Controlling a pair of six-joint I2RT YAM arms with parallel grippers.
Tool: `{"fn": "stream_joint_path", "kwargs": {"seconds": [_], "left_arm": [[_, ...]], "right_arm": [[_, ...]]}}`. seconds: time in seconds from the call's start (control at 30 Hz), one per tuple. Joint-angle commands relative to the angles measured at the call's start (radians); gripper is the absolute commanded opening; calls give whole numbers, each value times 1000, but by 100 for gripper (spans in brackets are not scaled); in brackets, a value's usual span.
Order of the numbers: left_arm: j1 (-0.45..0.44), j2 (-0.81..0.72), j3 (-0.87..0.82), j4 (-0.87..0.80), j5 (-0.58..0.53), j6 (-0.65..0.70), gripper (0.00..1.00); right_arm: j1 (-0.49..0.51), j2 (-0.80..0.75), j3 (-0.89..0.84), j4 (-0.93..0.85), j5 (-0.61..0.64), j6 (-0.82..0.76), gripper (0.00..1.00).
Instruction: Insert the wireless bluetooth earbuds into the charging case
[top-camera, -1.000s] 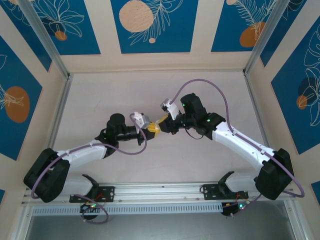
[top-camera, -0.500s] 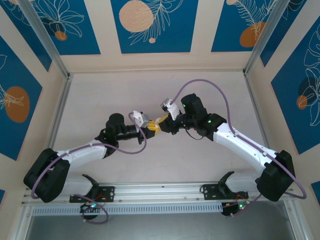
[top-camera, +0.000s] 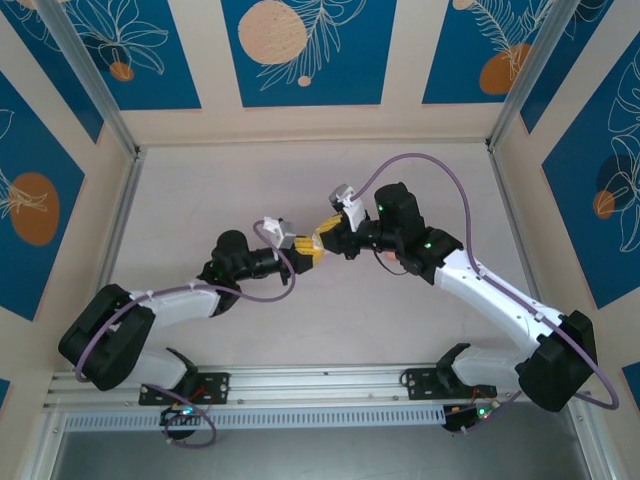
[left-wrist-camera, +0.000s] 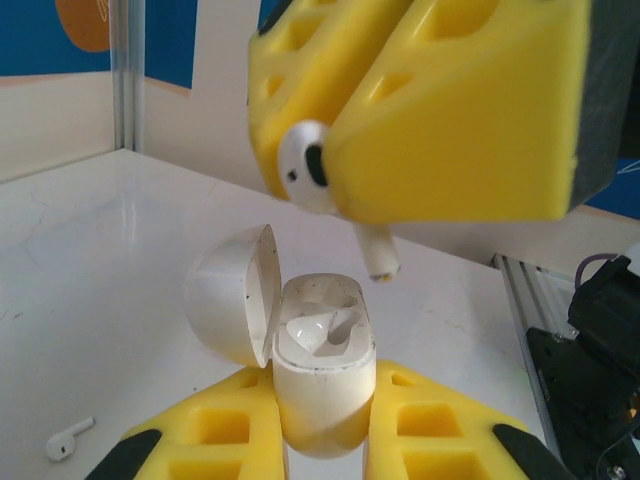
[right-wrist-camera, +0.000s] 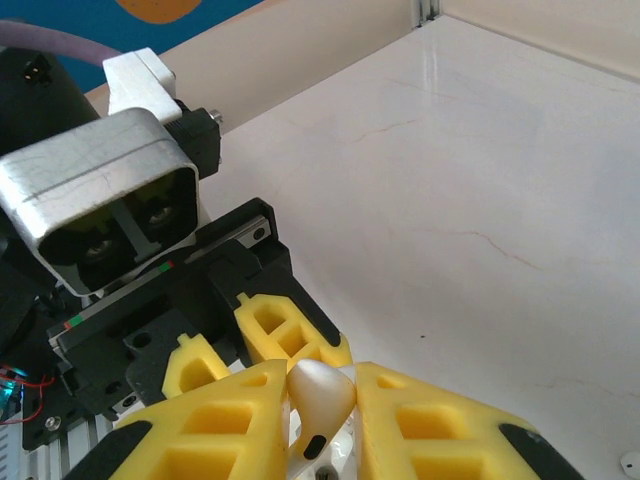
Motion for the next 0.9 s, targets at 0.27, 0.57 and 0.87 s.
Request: {"fn": "stream_joint_path", "kwargs": {"seconds": [0.27,0.57,0.87], "left_arm": [[-14,0,-4,116,16,-69,17],[-14,-9,-1,123,10,-77,17],[-15,-12,9,140,15,-98,18]], "right_arm": [[-3,12,-27,24,31,-11,22],[-1,-3,-34,-10,80,-36,22],[3,-10,-53,40,104,-15,21]]}}
